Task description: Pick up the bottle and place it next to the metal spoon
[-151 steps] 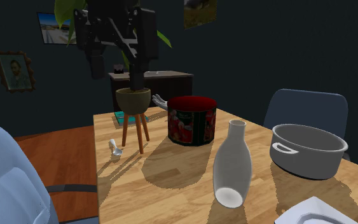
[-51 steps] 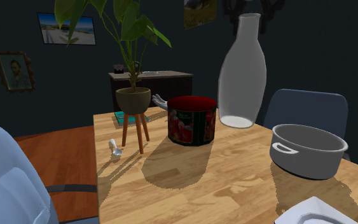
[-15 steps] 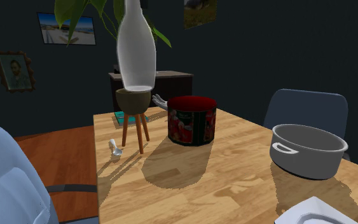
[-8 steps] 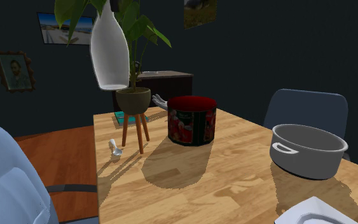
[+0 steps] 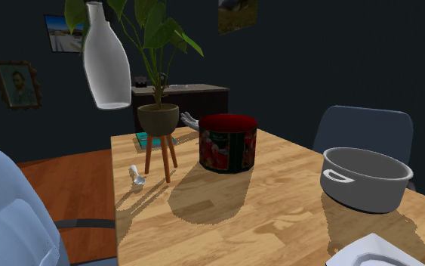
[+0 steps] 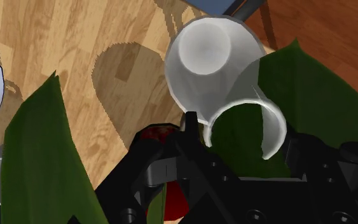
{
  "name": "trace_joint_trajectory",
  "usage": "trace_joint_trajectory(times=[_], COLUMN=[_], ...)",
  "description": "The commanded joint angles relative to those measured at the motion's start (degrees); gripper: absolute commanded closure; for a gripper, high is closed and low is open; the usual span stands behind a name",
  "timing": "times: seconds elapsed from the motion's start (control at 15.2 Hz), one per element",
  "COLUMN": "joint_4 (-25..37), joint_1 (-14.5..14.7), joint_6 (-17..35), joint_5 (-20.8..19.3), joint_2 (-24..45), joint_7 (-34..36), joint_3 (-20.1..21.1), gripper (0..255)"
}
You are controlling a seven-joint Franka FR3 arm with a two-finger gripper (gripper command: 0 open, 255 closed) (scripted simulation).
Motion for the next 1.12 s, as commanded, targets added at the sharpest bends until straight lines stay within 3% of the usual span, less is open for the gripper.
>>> trace_joint_trajectory(times=[0.0,1.06], joint_4=[-3.9,-26.94], joint_1=[-0.37,-1.86], joint_6=[2.35,17.97], joint_5=[0.56,3.01], joint_2=[-1.66,-9.41], joint_7=[0.06,-0.74], joint_3=[-0.07,-0.91], gripper=[255,255])
